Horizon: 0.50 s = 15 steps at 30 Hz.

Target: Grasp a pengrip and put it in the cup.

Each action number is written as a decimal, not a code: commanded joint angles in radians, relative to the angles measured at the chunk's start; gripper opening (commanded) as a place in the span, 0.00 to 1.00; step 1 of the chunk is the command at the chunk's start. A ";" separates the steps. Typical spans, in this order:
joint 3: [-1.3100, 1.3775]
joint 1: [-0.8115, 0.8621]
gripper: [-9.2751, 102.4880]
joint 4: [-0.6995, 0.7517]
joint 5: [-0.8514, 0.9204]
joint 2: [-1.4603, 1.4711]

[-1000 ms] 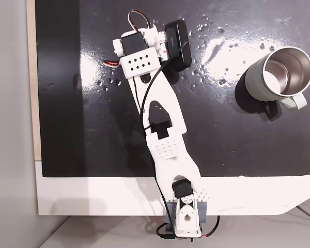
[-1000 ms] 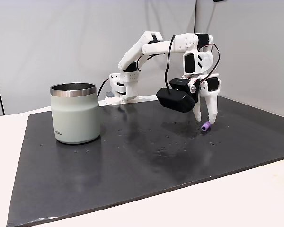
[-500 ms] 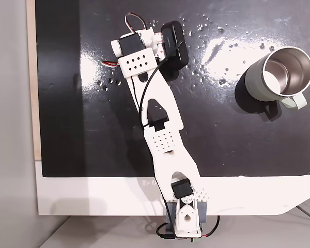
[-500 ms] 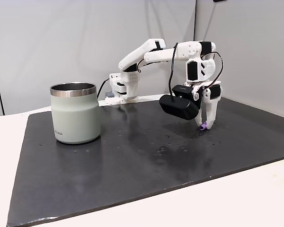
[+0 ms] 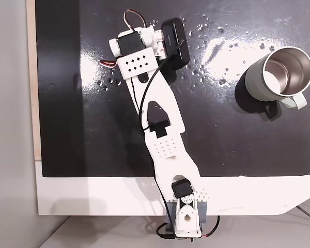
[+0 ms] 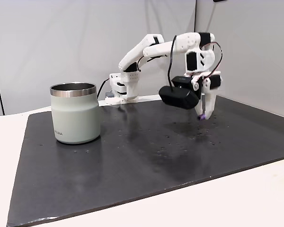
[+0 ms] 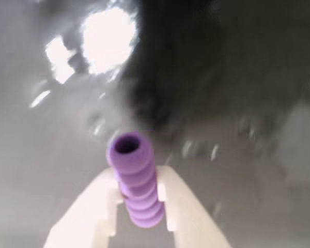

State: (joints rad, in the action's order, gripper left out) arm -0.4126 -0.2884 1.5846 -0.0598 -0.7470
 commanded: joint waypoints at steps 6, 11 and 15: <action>-0.141 0.101 0.08 -0.008 -0.054 -0.495; -0.146 0.216 0.08 0.044 -0.028 -0.673; -0.146 0.337 0.08 0.094 0.021 -0.773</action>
State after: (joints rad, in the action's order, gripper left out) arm -0.5599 -0.0215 1.6536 -0.0706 -1.4082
